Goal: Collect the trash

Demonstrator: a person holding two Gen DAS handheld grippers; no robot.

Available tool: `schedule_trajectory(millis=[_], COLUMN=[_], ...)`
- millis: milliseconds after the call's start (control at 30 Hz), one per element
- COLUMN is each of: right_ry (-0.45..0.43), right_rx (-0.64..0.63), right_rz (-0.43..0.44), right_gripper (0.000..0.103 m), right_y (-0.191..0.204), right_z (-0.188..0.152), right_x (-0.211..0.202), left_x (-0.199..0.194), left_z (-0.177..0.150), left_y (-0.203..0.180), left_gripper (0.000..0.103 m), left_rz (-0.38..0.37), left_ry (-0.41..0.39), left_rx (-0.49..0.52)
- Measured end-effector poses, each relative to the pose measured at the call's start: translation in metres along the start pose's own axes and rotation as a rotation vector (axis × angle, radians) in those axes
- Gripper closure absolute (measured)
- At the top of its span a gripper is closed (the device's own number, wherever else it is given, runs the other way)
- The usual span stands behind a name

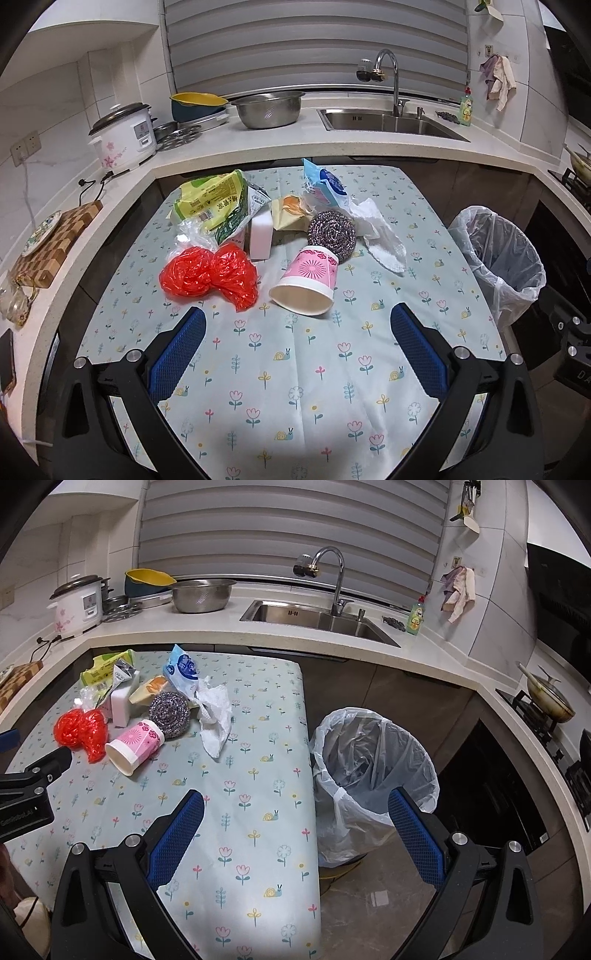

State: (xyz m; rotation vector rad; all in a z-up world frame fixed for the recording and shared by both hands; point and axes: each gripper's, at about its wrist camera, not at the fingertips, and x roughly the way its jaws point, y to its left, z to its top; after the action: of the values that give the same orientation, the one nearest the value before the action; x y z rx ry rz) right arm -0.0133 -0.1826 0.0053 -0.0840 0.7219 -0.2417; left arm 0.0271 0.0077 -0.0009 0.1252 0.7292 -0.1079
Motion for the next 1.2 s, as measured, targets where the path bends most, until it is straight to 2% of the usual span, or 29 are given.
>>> schedule_trajectory(millis=[133,233,400,667,800,900,1200], right_ry=[0.007,0.012,0.05,0.071,0.083,0.095,0.148], right_rx=[0.003,0.015,0.042,0.021,0.03,0.043,0.084], right_rz=[-0.006,0.017,0.09,0.111,0.123,0.13,0.169], right_gripper=[0.007,0.007,0.007,0.007,0.007,0.008,0.031], right_y=[0.005,0.013,0.034,0.075,0.089,0.096,0.106], right_z=[0.01,0.018,0.033,0.057,0.068,0.074,0.082], right_x=[0.018,0.036,0.078,0.142,0.17,0.191,0.236], left_x=[0.013,0.027,0.06,0.114,0.14,0.153,0.182], left_z=[0.007,0.011,0.017,0.021,0.019,0.018,0.027], left_y=[0.008,0.021,0.06,0.128,0.15,0.157,0.155], left_gripper=[0.007,0.007,0.007,0.007,0.007,0.007,0.007], left_rz=[-0.025,-0.015,0.027,0.112,0.117,0.103,0.042], left_ry=[-0.004,-0.002,0.055,0.148,0.201,0.21,0.198], left_rx=[-0.025,-0.055,-0.11,-0.217,-0.265,-0.272,-0.247])
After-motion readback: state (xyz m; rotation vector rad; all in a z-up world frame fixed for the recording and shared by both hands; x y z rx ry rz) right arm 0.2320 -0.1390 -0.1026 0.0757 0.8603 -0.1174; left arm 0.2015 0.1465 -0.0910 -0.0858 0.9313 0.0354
